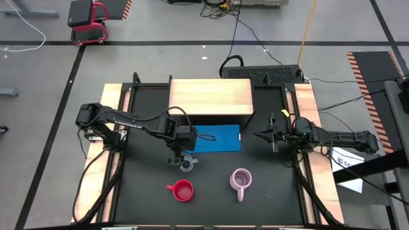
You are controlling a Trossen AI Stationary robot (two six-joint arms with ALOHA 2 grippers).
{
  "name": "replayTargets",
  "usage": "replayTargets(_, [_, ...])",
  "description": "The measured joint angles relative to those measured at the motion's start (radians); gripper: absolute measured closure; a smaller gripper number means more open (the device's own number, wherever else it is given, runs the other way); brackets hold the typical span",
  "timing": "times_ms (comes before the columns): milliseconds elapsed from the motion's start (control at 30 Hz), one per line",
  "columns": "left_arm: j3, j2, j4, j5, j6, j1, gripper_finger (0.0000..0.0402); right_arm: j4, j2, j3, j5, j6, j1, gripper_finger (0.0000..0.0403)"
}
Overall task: Stack small to large cups/mugs on shelf
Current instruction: Put the glass mug on the shelf
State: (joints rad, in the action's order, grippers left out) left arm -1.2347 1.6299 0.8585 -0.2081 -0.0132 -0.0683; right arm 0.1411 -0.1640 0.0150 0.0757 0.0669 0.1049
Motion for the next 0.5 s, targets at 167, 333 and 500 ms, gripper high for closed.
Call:
replayTargets(167, [0.0, 0.0, -0.021, 0.0, 0.0, 0.0, 0.0105, -0.001, 0.0, 0.0, 0.0, 0.0, 0.0, 0.0403])
replayTargets(333, [0.0, 0.008, -0.028, 0.001, -0.012, -0.005, 0.0105, -0.008, 0.0, 0.0, 0.0, 0.0, 0.0, 0.0403])
replayTargets(500, [-0.001, 0.031, -0.029, 0.018, -0.029, -0.02, 0.0105, -0.018, 0.0, 0.0, 0.0, 0.0, 0.0, 0.0403])
